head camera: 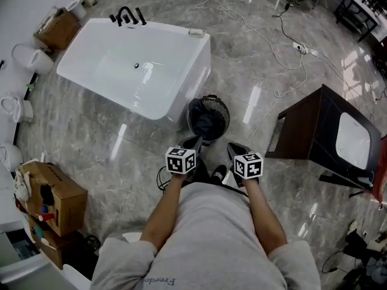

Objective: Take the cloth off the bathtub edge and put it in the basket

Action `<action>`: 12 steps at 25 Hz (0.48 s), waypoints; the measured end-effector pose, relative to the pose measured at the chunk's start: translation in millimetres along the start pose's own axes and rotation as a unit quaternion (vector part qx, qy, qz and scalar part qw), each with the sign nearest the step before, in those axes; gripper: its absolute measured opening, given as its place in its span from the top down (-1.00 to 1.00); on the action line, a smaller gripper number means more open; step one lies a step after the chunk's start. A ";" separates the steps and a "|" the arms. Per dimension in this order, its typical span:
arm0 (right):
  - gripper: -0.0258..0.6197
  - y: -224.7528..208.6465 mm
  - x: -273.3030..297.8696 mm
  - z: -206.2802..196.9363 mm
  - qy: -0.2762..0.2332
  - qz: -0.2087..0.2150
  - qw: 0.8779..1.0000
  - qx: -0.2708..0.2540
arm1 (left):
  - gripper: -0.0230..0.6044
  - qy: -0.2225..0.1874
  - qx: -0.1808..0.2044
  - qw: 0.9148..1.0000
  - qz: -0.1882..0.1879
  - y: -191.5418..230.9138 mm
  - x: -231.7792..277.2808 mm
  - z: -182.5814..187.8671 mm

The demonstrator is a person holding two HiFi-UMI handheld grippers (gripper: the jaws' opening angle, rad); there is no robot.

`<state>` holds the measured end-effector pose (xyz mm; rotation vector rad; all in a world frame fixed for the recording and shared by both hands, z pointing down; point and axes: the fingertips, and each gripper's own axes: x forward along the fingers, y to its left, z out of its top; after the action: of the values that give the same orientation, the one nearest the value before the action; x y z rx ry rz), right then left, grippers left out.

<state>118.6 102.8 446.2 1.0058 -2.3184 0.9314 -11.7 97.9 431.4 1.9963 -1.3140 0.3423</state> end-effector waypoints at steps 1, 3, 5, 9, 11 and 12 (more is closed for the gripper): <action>0.92 0.2 0.2 0.3 0.000 0.000 1.000 -0.001 | 0.74 0.000 0.000 1.000 0.000 0.0 0.2 0.1; 0.92 2.1 1.3 1.1 0.000 -0.001 1.000 -0.005 | 0.74 0.000 0.001 1.000 -0.001 0.3 -0.5 1.3; 0.92 5.2 2.0 1.0 0.003 -0.004 1.000 -0.020 | 0.74 0.000 0.002 1.000 -0.002 0.3 -1.7 2.0; 0.92 8.5 2.1 -0.7 0.007 -0.004 0.999 -0.050 | 0.74 -0.003 0.005 1.000 -0.001 -0.6 -0.8 1.4; 0.92 6.8 0.4 -1.9 0.007 -0.006 0.999 -0.051 | 0.74 -0.003 0.007 1.000 0.004 -0.2 0.7 -0.1; 0.92 5.9 -0.8 -3.1 0.006 -0.008 0.999 -0.048 | 0.74 -0.002 0.009 1.000 0.006 0.5 1.2 -1.6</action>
<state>115.0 108.4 445.4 0.9744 -2.3182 0.8086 -11.3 98.0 433.4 2.0056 -1.3297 0.3580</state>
